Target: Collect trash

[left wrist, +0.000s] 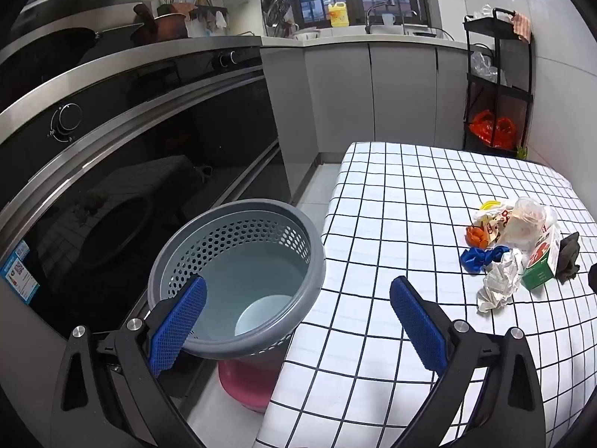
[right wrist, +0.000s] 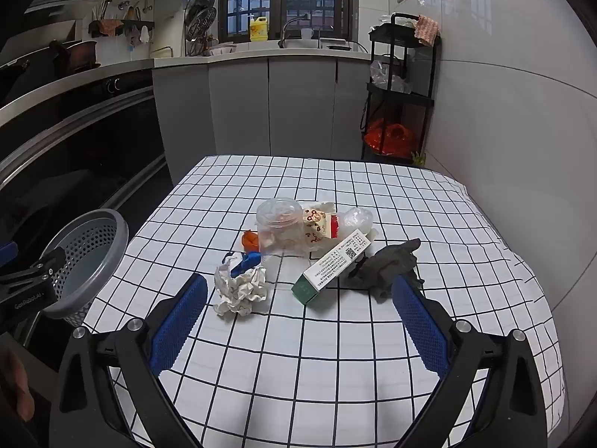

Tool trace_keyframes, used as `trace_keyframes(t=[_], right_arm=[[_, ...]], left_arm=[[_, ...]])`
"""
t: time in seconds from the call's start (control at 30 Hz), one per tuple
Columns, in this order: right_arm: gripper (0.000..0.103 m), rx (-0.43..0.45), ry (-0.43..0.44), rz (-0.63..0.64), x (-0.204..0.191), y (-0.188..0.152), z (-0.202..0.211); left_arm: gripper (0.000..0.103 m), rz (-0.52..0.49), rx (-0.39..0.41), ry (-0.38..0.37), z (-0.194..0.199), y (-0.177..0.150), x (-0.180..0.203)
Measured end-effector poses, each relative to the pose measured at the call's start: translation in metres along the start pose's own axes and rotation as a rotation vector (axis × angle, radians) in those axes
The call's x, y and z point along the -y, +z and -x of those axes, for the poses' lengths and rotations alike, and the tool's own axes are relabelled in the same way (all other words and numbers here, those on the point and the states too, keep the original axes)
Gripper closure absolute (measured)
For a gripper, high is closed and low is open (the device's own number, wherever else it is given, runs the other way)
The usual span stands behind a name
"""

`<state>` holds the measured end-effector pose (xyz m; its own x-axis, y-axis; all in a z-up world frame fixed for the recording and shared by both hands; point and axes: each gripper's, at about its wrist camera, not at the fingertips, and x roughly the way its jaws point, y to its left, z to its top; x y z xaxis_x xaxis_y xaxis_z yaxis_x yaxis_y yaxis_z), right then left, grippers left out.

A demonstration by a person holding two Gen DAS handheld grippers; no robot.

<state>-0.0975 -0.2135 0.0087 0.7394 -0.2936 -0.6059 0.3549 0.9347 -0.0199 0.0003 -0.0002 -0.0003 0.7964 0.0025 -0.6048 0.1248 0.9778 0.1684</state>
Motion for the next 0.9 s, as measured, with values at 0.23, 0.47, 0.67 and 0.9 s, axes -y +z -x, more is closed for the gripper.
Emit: trace_keyframes(t=[0.23,0.47,0.67,0.9], right_arm=[[0.008,-0.001,0.001,0.003,-0.0008,0.0006,0.0005],[0.008,0.004,0.003,-0.001,0.0006,0.0002,0.0022],[0.008,0.003,0.003,-0.001,0.0001,0.0021,0.0011],[0.008,0.003,0.004,-0.003,-0.0003,0.0019,0.0014]], left_arm=[[0.006,0.002,0.001,-0.001,-0.0014,-0.0002,0.0010],[0.006,0.003,0.004,-0.001,-0.0003,-0.0004,-0.0003],[0.006,0.005,0.004,0.000,-0.0007,-0.0003,-0.0005],[0.006,0.007,0.006,-0.001,0.0021,0.0018,0.0021]])
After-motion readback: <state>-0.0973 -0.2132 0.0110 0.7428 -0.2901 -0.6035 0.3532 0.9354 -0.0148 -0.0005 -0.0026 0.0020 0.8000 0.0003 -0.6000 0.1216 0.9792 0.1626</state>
